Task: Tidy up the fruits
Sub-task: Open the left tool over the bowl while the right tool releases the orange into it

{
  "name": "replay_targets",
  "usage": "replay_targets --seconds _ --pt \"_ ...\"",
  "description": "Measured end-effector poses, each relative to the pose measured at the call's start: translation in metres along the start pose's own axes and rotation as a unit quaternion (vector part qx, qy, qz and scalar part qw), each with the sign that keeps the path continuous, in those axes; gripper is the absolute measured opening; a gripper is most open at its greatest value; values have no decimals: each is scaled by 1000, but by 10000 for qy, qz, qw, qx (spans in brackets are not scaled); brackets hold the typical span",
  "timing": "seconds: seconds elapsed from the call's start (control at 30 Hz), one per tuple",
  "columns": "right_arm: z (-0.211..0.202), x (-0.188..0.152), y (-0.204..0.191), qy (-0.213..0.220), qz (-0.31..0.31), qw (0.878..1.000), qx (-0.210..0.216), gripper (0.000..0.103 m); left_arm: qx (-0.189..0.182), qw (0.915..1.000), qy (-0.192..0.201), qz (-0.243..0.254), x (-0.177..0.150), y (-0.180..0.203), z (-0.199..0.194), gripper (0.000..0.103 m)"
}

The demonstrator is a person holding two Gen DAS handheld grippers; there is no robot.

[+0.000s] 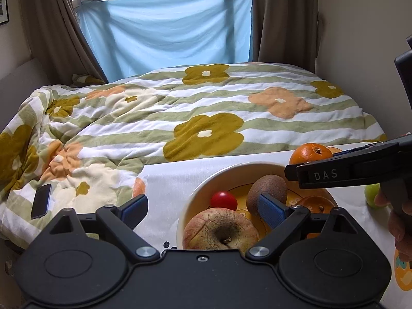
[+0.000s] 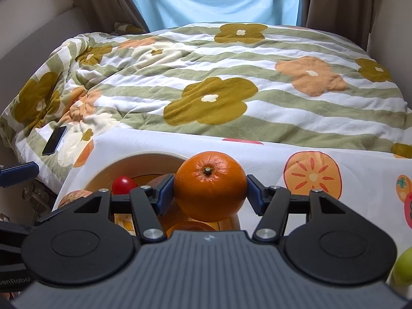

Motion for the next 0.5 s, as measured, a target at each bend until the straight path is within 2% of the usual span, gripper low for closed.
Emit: replay_targets --seconds 0.13,0.2,0.23,0.27,0.5 --pt "0 0 -2 85 -52 9999 -65 75 -32 9999 -60 -103 -7 -3 1 95" --pt "-3 2 -4 186 -116 9997 -80 85 -4 9999 -79 -103 -11 -4 1 95" --pt "-5 3 -4 241 -157 9995 -123 97 7 9999 -82 -100 -12 -4 0 95" --pt "-8 4 -4 309 -186 9992 -155 103 12 9999 -86 -105 -13 -4 -1 95" --pt "-15 2 -3 331 -163 9993 -42 103 29 9999 -122 -51 -17 1 -3 95"
Point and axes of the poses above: each gripper's, at about its wrist camera, not at the fingertips, and z roughly the way its jaws point, y to its right, x to its top, the point moved 8 cm from there along z, roughly the way its jaws point, and after that the axes turned 1 degree about -y, right-handed, at the moved point
